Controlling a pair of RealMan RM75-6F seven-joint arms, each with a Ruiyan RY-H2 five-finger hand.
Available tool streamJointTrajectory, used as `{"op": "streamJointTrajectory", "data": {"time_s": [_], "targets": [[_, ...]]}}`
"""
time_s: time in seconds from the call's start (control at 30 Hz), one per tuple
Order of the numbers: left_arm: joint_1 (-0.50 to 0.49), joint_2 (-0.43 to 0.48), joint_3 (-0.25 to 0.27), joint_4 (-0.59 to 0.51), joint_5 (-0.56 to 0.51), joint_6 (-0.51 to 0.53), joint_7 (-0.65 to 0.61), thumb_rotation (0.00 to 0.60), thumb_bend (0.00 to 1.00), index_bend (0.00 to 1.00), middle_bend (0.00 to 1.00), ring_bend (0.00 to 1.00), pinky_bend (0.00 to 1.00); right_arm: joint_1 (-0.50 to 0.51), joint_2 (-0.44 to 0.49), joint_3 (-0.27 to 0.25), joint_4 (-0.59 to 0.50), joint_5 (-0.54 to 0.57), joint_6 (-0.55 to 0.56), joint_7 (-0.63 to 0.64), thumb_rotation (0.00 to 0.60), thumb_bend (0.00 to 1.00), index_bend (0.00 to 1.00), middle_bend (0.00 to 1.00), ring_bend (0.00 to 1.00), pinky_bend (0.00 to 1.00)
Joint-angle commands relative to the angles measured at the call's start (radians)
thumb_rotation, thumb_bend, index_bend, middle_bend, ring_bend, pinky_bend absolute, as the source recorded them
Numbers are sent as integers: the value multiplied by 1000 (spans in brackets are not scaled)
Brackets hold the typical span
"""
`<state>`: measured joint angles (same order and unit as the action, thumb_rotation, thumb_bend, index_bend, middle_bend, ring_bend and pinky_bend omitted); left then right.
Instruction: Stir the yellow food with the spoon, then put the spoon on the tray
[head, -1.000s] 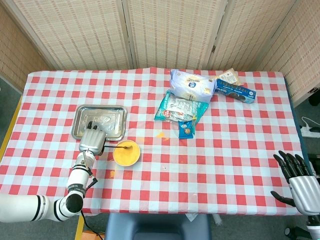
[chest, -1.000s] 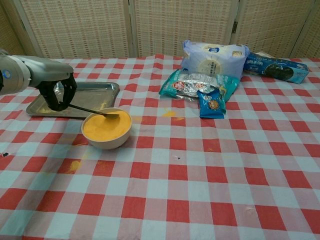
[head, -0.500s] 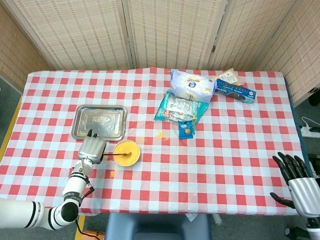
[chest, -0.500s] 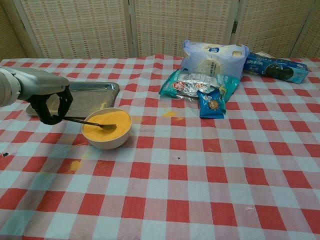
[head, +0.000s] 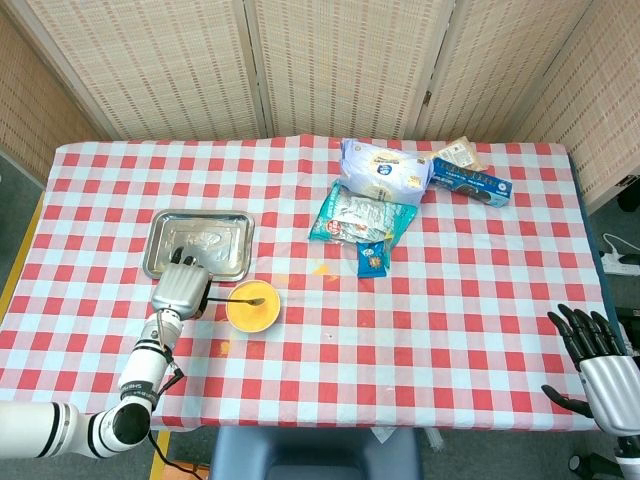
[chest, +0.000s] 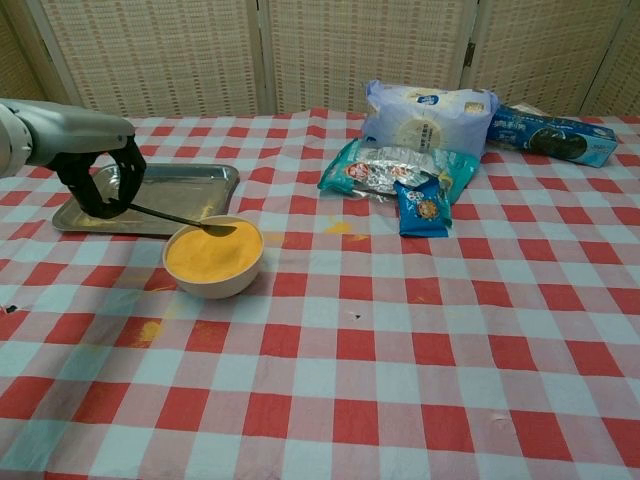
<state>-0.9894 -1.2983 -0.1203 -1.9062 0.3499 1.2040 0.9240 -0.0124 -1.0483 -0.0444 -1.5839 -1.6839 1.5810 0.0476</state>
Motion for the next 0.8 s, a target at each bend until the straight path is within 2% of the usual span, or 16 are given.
{"op": "streamJointTrajectory", "data": {"time_s": [0.03,0.4,0.8], "targets": [[-11,-12,-3,45,-24,-37,-5,600,487,878,407,167,23,1,-1,2,1,4,-2,-1,600,0,0,0,0,0],[-26,-68,17,146,-31,-42,15,600,486,878,408,166,22,1,0,6,0,11,-3,-1,600,0,0,0,0,0],[-5,-52,57,78,11,-24,21,600,486,877,408,166,23,-4,-3,4,-9,7,1,-22,600,0,0,0,0,0]]}}
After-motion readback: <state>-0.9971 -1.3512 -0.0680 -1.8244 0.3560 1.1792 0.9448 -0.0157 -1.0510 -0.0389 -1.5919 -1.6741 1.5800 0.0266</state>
